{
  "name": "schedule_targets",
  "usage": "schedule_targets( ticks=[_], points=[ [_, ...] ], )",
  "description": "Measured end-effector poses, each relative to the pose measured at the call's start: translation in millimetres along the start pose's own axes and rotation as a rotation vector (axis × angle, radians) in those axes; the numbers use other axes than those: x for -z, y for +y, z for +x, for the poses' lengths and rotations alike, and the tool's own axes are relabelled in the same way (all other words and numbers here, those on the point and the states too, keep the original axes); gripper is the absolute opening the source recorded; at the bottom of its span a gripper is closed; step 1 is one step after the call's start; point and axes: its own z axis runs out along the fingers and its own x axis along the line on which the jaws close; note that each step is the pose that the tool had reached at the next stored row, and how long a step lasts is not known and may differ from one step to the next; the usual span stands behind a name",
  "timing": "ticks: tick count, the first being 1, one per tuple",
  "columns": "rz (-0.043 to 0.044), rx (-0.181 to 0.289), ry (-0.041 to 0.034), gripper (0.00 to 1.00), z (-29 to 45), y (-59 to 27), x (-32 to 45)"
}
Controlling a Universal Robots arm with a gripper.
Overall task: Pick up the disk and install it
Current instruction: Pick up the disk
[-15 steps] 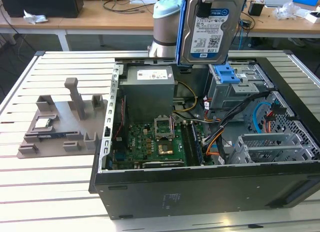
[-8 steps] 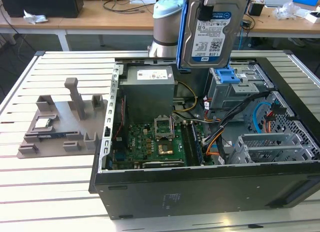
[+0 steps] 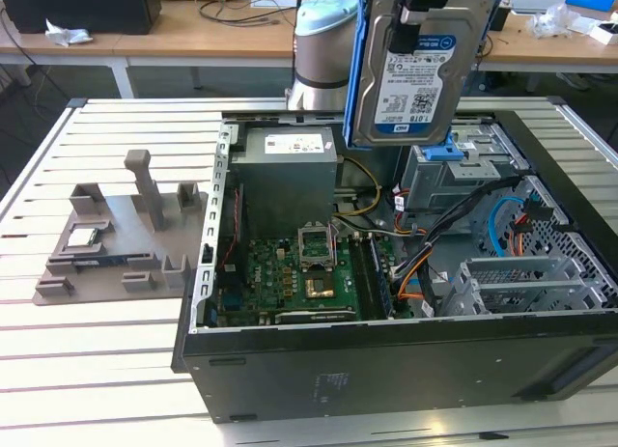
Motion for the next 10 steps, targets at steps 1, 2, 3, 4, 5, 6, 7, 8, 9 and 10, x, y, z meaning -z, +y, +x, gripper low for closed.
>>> schedule_targets(
  ticks=[1, 2, 3, 4, 5, 6, 7, 8, 9, 10],
  points=[
    [0.0000, 0.000, 0.0000, 0.37, 2.5, 0.1, 0.0],
    [0.0000, 0.000, -0.0001, 0.37, 6.0, 0.2, 0.0],
    [0.0000, 0.000, 0.0000, 0.37, 8.8, 0.2, 0.0],
    [0.0000, 0.000, 0.0000, 0.37, 12.2, 0.4, 0.0],
    [0.0000, 0.000, 0.0000, 0.37, 14.9, 0.4, 0.0],
    [0.0000, 0.000, 0.0000, 0.37, 18.0, 0.5, -0.1],
    [0.0000, 0.000, -0.0001, 0.37, 20.6, 0.5, -0.1],
    [0.0000, 0.000, 0.0000, 0.37, 24.2, 0.6, -0.1],
    [0.0000, 0.000, 0.0000, 0.37, 26.4, 0.7, -0.1],
    [0.0000, 0.000, 0.0001, 0.37, 29.9, 0.8, -0.1]
  ],
)
